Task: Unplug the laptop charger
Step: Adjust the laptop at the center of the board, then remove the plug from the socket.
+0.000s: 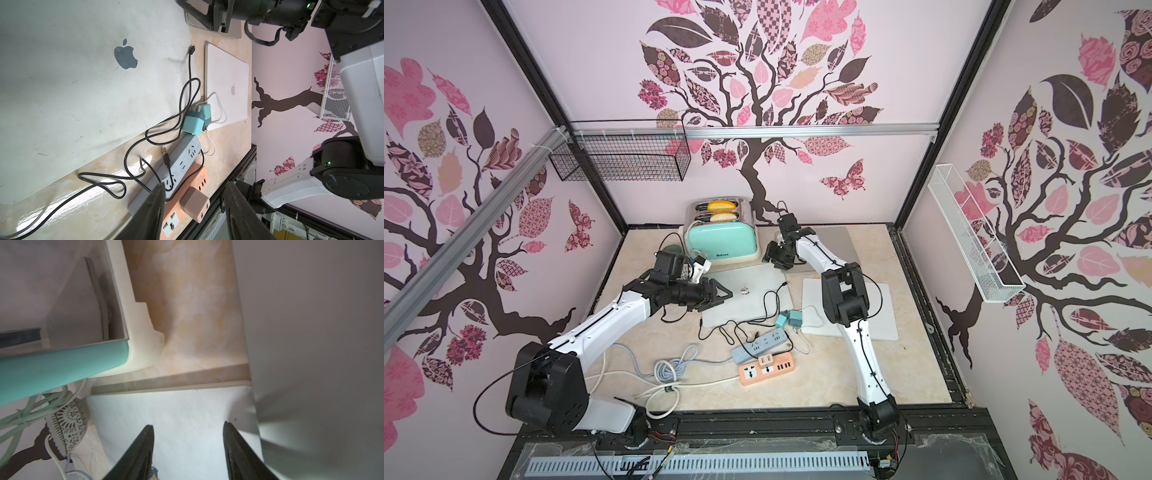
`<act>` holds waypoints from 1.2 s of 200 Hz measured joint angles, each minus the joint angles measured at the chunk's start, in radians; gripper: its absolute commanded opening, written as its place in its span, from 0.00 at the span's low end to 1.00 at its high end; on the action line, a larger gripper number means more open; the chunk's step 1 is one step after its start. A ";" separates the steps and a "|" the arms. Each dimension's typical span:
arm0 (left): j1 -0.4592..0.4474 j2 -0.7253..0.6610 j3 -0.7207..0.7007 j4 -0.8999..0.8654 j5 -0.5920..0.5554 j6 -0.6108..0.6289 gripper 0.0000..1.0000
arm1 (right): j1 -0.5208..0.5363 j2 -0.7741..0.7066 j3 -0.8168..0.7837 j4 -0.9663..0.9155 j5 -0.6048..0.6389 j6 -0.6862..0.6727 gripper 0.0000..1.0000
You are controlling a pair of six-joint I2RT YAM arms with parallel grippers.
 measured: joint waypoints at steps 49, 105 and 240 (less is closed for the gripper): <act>0.000 0.026 0.027 0.000 0.001 -0.001 0.50 | -0.003 0.000 0.000 -0.035 0.066 -0.045 0.56; 0.000 0.034 0.035 0.001 0.007 0.000 0.50 | -0.020 -0.003 -0.002 -0.048 0.108 -0.036 0.57; -0.001 -0.007 0.059 -0.285 -0.023 0.192 0.98 | -0.037 -0.488 -0.362 -0.150 -0.008 -0.162 0.78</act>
